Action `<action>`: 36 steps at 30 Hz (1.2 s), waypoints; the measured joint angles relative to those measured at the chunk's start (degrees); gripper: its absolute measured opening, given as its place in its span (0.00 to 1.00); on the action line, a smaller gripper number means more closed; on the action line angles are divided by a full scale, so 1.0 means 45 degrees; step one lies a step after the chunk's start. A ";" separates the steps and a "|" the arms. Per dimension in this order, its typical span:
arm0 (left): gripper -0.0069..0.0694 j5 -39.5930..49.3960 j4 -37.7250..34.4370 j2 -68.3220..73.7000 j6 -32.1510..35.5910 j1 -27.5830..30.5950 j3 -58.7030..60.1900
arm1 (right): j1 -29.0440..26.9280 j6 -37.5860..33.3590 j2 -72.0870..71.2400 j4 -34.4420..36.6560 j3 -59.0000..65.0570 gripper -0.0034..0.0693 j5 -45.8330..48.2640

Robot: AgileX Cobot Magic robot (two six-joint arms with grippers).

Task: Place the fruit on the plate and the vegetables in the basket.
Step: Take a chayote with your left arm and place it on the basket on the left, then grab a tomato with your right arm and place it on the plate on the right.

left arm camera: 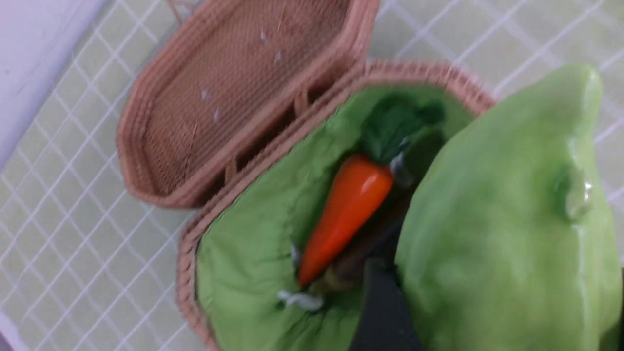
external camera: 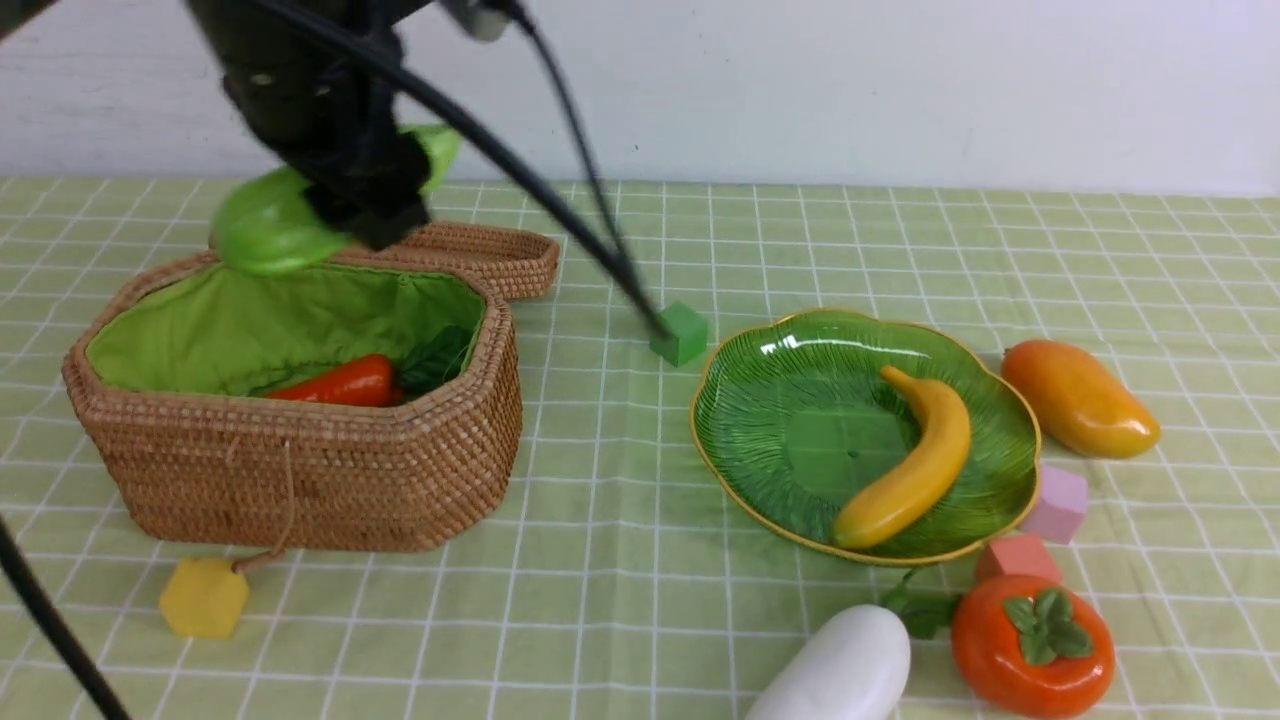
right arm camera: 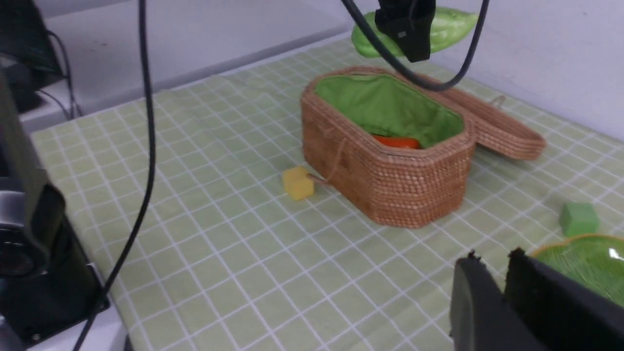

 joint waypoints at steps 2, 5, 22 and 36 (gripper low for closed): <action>0.69 0.0000 -0.0417 -0.0035 0.2306 0.1042 0.0893 | 0.0000 -0.0314 0.0036 0.0232 -0.0054 0.19 0.0114; 0.69 -0.0207 -0.0922 0.0190 0.3362 0.1832 0.1484 | 0.0000 -0.0425 0.0054 0.0326 -0.0066 0.19 0.0157; 0.96 -0.2243 -0.1577 0.0478 0.1149 0.2739 0.1940 | 0.0000 -0.0524 0.0068 0.0484 -0.0076 0.19 0.0452; 0.07 -0.0413 -0.3768 -0.1977 -0.3317 0.0887 0.2297 | 0.0000 0.1768 0.0083 -0.0981 -0.0152 0.19 0.0451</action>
